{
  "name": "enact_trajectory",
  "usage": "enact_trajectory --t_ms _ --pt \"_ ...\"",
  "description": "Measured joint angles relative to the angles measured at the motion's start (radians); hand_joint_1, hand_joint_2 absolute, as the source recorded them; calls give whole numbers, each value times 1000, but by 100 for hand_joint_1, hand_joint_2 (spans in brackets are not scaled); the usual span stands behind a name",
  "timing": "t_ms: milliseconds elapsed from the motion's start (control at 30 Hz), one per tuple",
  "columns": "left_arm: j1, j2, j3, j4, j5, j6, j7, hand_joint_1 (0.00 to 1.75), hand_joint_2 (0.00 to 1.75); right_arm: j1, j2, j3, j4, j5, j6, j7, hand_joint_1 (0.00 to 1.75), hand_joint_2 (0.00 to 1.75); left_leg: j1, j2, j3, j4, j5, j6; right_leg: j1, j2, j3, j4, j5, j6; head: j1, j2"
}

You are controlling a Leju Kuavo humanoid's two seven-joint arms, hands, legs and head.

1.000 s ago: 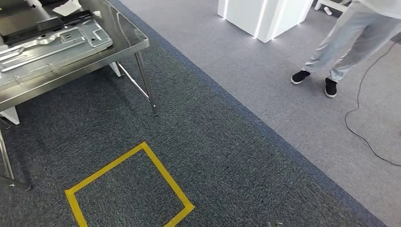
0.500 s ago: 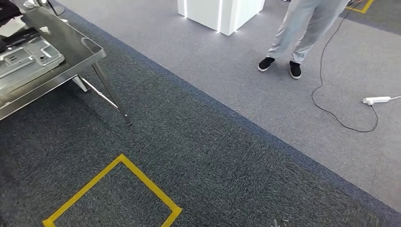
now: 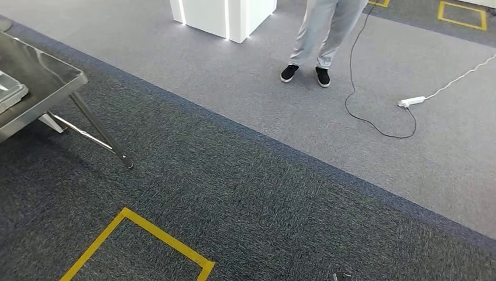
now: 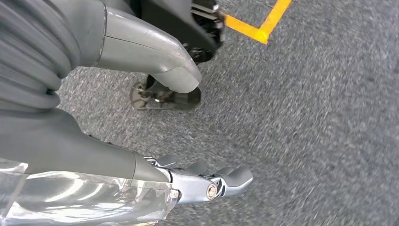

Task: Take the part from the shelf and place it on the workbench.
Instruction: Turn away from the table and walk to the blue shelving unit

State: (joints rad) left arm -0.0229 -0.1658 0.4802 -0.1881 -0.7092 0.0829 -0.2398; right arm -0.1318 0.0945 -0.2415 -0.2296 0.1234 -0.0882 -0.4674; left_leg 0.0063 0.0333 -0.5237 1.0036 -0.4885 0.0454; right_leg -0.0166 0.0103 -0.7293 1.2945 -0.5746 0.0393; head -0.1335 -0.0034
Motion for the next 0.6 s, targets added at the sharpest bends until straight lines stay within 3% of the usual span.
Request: enact_trajectory --t_ms 33,67,133,200,233,300,333,400,433,500,533,567,600 --pt "0 0 1 0 1 1 0 0 0 1 0 0 0 2 0 -1 0 175 -1 14 1 0 -2 0 -1 -4 0 3 10 1 0 0" --pt "0 0 2 0 2 2 1 0 0 2 0 0 0 3 -1 -2 0 175 -1 26 3 0 -4 -2 -1 -10 23 -37 38 0 0 0" --pt "-1 0 4 0 4 4 1 0 0 -1 0 0 0 6 -1 -4 0 175 -4 49 9 2 -11 -9 4 -50 100 -177 97 -6 0 0" --pt "-1 0 5 0 5 4 0 0 0 -6 1 0 -1 7 -2 -6 0 175 -10 69 15 3 -18 -19 12 -80 144 -265 120 -17 0 0" --pt "-2 0 6 0 5 4 0 0 0 -7 1 0 -1 7 -2 -6 0 175 -12 78 17 3 -21 -24 16 -80 147 -274 118 -23 0 0" --pt "-6 0 6 0 5 4 -1 0 0 -6 1 -1 -1 7 -2 -6 0 175 -11 94 24 2 -26 -34 15 -55 146 -278 122 -34 0 0" --pt "-7 0 6 0 5 4 -1 0 0 -6 2 -2 -1 7 -2 -6 0 175 -9 82 24 9 -34 -39 13 -44 147 -282 124 -39 0 0" --pt "-6 0 6 0 5 4 -2 0 0 -9 3 -3 -1 7 -2 -6 0 175 -4 29 -4 79 -80 -48 7 -22 149 -288 130 -52 0 0" --pt "-5 0 6 0 5 4 -2 0 0 -10 3 -3 -1 7 -2 -6 0 175 -3 0 -33 144 -115 -51 8 -11 148 -288 131 -56 -1 0" --pt "-2 0 7 0 5 4 -2 0 0 -11 3 -4 -1 8 -1 -5 0 175 -1 -23 -97 275 -165 -53 9 15 147 -288 132 -60 0 0" --pt "0 0 8 0 5 4 -2 0 0 -10 3 -4 -1 9 -1 -5 0 175 -1 -25 -113 304 -165 -53 10 29 147 -288 132 -60 0 0" --pt "1 0 8 0 5 4 -2 0 0 -9 3 -5 -1 11 0 -4 0 175 -1 -28 -112 292 -143 -52 10 44 148 -287 133 -59 0 0" --pt "2 0 9 0 5 3 -2 0 0 -8 3 -5 -1 13 1 -3 0 175 0 -35 -93 244 -106 -51 10 59 149 -285 133 -58 0 0"
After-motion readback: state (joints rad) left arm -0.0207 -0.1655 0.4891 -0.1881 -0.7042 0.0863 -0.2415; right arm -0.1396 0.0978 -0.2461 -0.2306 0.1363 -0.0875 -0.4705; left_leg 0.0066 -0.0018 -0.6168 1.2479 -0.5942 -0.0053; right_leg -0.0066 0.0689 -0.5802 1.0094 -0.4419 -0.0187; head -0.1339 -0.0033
